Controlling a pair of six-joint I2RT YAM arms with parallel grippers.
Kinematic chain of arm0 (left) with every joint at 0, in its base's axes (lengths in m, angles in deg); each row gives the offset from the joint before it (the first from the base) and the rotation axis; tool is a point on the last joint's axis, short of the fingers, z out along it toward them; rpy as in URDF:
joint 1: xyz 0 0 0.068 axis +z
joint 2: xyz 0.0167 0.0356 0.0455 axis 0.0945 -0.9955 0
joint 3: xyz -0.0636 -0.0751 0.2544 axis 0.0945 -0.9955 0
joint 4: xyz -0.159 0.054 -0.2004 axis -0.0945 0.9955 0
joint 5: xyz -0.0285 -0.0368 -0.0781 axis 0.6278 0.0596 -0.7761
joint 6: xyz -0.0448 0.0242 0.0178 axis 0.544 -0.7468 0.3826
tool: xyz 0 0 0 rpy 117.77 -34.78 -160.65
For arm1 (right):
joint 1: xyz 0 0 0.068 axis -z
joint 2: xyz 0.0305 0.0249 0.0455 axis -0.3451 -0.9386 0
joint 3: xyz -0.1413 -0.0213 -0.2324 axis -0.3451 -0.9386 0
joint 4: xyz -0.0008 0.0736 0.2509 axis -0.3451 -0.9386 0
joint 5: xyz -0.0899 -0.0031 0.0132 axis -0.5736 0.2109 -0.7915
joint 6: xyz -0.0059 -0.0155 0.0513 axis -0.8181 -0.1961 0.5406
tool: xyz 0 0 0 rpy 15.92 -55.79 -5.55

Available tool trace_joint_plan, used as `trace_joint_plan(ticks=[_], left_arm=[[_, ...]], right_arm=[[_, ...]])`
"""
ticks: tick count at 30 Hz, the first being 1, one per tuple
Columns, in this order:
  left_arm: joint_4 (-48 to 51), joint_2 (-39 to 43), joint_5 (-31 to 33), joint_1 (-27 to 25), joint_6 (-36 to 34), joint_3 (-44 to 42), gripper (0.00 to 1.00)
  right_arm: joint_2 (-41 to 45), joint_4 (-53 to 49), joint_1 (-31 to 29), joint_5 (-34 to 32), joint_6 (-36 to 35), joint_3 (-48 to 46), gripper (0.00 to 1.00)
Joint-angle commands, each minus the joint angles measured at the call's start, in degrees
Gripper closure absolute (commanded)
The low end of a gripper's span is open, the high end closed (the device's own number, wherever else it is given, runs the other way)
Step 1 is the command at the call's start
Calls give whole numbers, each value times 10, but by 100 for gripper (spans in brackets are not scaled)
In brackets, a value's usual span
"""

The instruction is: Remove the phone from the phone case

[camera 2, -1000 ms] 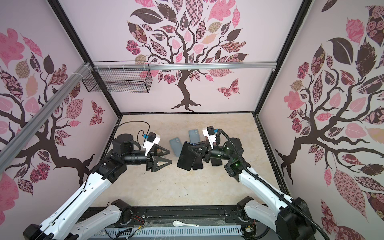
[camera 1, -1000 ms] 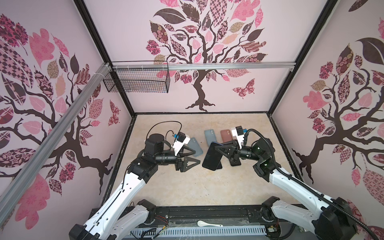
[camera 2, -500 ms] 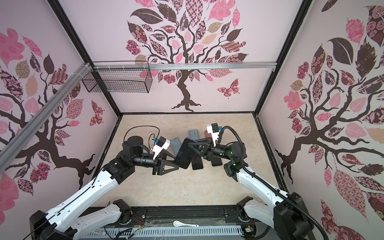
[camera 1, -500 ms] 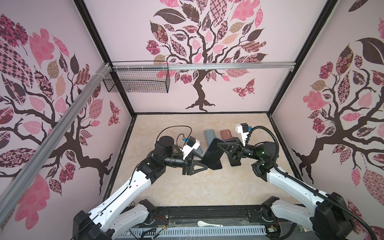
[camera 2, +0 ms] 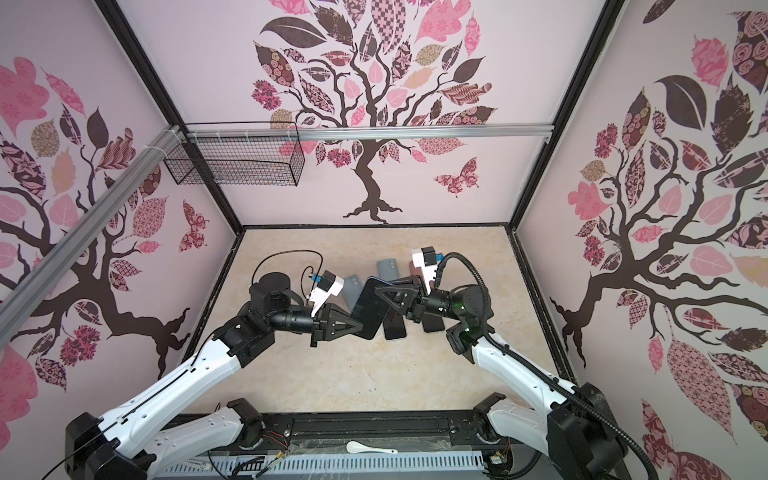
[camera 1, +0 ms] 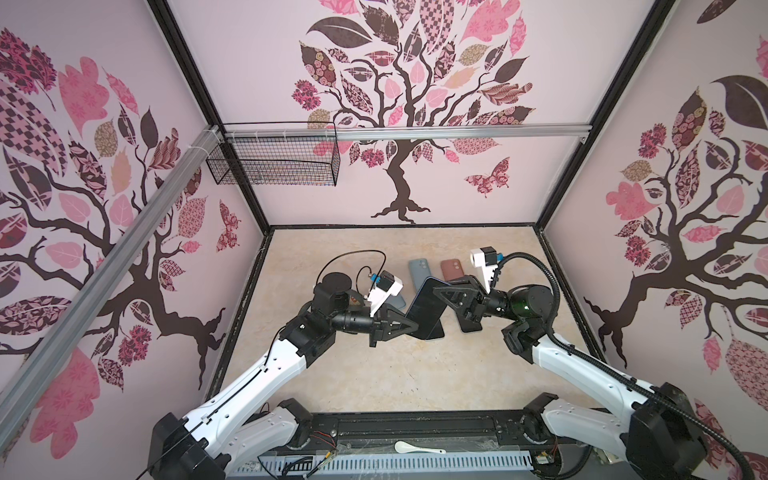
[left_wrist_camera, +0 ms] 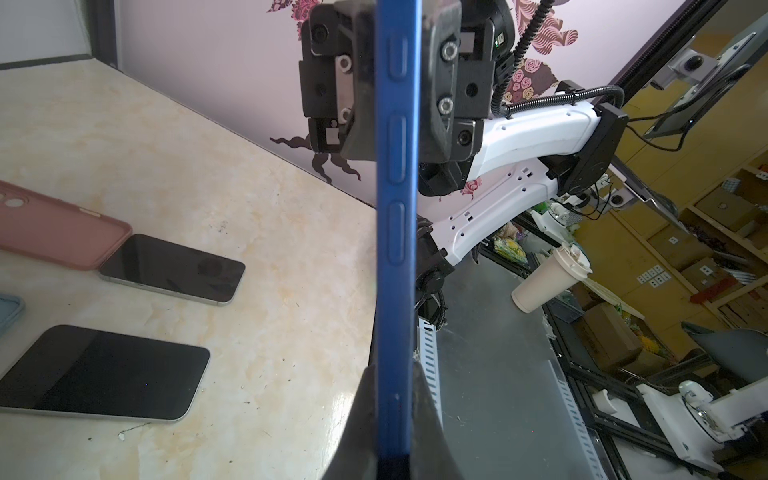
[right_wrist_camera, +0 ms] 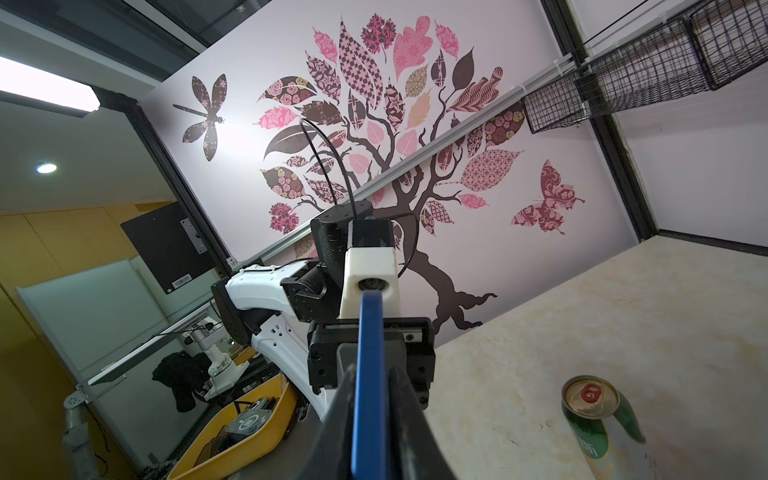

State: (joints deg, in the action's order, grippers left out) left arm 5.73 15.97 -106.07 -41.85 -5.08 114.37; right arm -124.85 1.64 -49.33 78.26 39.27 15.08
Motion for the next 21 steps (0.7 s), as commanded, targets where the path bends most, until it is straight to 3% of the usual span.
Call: trace_joint_plan(ticks=[1, 4, 9, 15, 21], left_arm=[[-84, 26, 18, -3, 37, -25, 100], [-143, 41, 50, -3, 76, -43, 100], [-182, 55, 90, -3, 99, -47, 100], [-183, 62, 121, -2, 115, -53, 100], [-178, 55, 119, -3, 120, -61, 100]], right_arm=[[13, 36, -1, -26, 13, -7, 52], [17, 59, -11, -44, 30, -24, 42], [16, 63, -58, -80, 24, -38, 42], [0, 115, -74, -120, 52, -54, 49], [-11, 102, -75, -114, 50, -37, 57]])
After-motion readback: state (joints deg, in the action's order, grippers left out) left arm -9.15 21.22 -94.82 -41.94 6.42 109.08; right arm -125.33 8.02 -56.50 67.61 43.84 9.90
